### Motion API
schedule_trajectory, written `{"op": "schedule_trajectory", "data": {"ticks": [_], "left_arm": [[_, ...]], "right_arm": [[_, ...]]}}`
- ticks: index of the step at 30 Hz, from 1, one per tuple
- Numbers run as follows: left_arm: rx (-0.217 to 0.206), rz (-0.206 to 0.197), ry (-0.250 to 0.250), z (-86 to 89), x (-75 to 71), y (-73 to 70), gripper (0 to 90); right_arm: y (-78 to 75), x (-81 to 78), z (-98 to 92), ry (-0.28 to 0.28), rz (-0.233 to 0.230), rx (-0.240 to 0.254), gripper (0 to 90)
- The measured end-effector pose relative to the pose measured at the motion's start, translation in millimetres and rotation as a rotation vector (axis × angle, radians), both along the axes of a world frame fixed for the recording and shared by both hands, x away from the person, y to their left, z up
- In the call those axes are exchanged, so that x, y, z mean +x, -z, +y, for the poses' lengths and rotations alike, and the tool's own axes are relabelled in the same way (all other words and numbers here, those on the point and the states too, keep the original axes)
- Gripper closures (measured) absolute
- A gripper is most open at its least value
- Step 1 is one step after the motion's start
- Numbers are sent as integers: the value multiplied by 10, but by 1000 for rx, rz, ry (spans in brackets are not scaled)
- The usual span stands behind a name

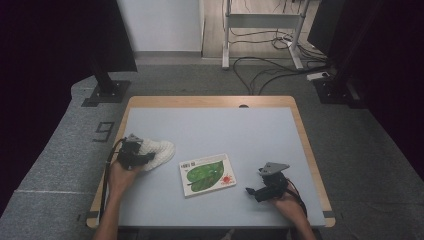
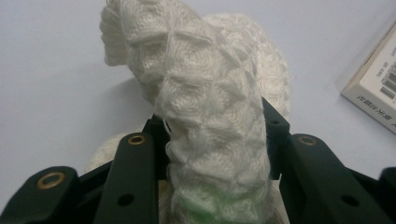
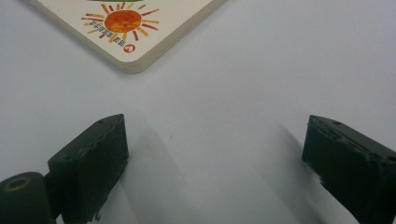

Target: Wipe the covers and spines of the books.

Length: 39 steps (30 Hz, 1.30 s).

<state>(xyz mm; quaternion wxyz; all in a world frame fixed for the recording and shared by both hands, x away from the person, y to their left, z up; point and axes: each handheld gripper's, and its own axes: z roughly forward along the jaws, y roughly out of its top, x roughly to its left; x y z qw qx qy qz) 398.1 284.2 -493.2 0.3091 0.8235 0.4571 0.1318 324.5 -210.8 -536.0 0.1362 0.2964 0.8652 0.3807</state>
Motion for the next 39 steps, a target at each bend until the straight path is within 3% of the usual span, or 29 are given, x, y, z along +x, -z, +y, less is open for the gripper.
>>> {"op": "schedule_trajectory", "data": {"ticks": [4,8,12,15,20,23,29,35,39], "left_arm": [[24,11,13,-34,-1,65,570],[-3,17,7,-29,8,77,517],[-37,14,-14,-9,17,56,307],[-11,1,-7,-3,-8,25,151],[-53,-34,12,38,-61,-86,72],[-47,-75,26,44,-106,-169,0],[-51,-150,83,5,-258,-377,0],[-28,-178,149,-115,-417,-501,0],[-1,-182,202,-253,-540,-504,0]], "right_arm": [[0,0,0,0,0,0,63],[-1,0,-1,-3,1,0,63],[-1,0,-1,-3,1,0,64],[-1,0,-1,-3,1,1,64],[-1,0,-1,-3,1,0,64],[-1,0,-1,-4,0,0,64],[-1,0,-1,-3,0,0,64],[-1,0,-1,-3,1,0,64],[-1,0,-1,-3,1,0,65]]}}
